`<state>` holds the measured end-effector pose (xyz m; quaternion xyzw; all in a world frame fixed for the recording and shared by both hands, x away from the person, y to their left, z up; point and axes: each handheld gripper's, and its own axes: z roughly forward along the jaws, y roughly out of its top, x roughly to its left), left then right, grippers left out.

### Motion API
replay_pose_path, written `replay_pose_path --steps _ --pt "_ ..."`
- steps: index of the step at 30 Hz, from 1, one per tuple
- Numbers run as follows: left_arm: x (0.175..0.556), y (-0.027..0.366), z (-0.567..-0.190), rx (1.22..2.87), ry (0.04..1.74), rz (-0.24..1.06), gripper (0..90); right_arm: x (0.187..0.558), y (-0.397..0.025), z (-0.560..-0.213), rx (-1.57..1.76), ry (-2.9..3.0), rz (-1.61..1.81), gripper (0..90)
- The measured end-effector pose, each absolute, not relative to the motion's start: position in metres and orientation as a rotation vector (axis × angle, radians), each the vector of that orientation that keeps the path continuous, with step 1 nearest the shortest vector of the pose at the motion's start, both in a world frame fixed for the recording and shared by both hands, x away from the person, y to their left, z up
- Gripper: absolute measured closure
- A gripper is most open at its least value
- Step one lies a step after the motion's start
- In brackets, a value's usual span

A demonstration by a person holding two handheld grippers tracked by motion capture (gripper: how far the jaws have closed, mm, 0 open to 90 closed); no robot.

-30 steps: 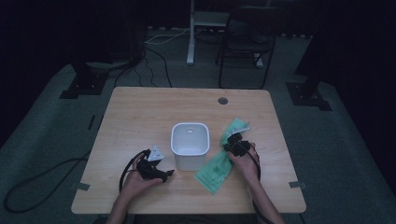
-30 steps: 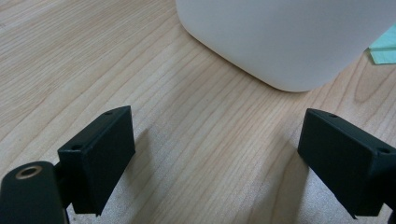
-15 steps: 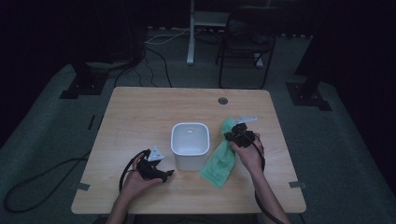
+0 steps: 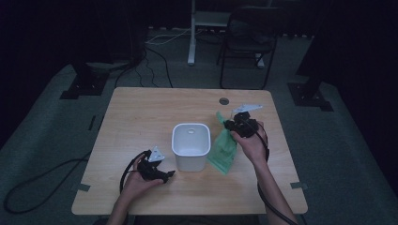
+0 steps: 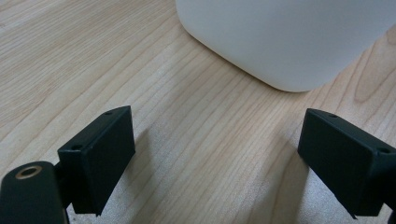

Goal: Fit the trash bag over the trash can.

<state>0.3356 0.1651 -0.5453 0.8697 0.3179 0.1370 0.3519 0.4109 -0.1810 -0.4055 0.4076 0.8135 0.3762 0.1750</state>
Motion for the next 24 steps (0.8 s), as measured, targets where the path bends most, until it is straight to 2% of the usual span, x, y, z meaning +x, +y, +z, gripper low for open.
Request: replay_pose_path --steps 24 --pt "0.336 0.165 -0.545 2.252 0.821 0.352 11.5 0.408 -0.143 -0.337 0.887 2.373 1.189 84.7"
